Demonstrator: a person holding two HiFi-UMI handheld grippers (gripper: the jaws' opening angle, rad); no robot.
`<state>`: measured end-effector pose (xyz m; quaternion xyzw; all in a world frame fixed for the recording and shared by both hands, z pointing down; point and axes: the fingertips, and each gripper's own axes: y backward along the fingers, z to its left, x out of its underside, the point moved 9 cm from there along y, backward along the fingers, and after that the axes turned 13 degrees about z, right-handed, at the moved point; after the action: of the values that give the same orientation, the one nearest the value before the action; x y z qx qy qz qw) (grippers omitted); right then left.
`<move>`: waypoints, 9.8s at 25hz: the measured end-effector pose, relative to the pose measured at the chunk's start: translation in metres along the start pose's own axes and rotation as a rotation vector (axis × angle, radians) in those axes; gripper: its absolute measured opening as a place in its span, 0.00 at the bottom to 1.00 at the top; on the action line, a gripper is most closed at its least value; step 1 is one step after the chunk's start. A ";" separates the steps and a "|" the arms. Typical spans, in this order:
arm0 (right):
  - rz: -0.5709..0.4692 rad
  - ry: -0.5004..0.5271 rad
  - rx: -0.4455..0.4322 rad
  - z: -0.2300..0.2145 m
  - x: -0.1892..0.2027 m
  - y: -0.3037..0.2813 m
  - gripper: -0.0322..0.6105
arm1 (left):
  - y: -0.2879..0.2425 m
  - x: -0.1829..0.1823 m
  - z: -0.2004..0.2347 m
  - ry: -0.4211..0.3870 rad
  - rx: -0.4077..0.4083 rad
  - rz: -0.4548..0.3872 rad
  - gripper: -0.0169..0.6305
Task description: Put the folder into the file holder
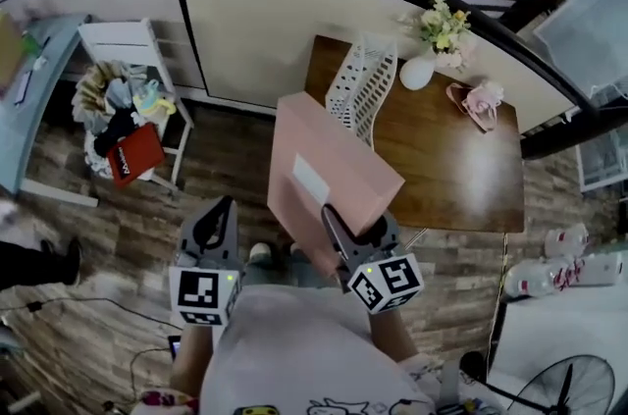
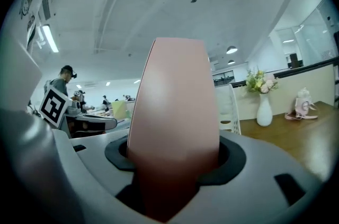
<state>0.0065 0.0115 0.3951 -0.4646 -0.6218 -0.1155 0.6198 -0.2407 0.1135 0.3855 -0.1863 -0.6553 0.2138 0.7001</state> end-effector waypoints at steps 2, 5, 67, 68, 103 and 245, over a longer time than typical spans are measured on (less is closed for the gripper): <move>-0.015 -0.021 0.056 0.000 0.004 0.008 0.47 | -0.009 -0.003 0.001 -0.036 0.049 0.007 0.05; -0.029 -0.046 0.117 -0.003 0.008 0.020 0.47 | -0.020 -0.007 -0.004 -0.068 0.104 0.014 0.05; -0.429 -0.027 0.480 -0.092 -0.104 0.049 0.47 | -0.091 -0.036 -0.061 -0.152 0.333 0.029 0.05; -0.431 -0.026 0.477 -0.093 -0.105 0.047 0.47 | -0.092 -0.036 -0.062 -0.151 0.334 0.030 0.05; -0.512 0.073 0.501 -0.114 -0.080 -0.052 0.47 | -0.128 -0.032 -0.042 -0.132 0.293 0.127 0.05; -0.003 -0.183 0.206 -0.076 0.064 0.083 0.05 | -0.081 0.011 -0.121 -0.203 0.350 0.126 0.05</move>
<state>0.1295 0.0292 0.4309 -0.4063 -0.6851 -0.0092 0.6046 -0.1148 0.0534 0.4301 -0.0802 -0.6624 0.3855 0.6374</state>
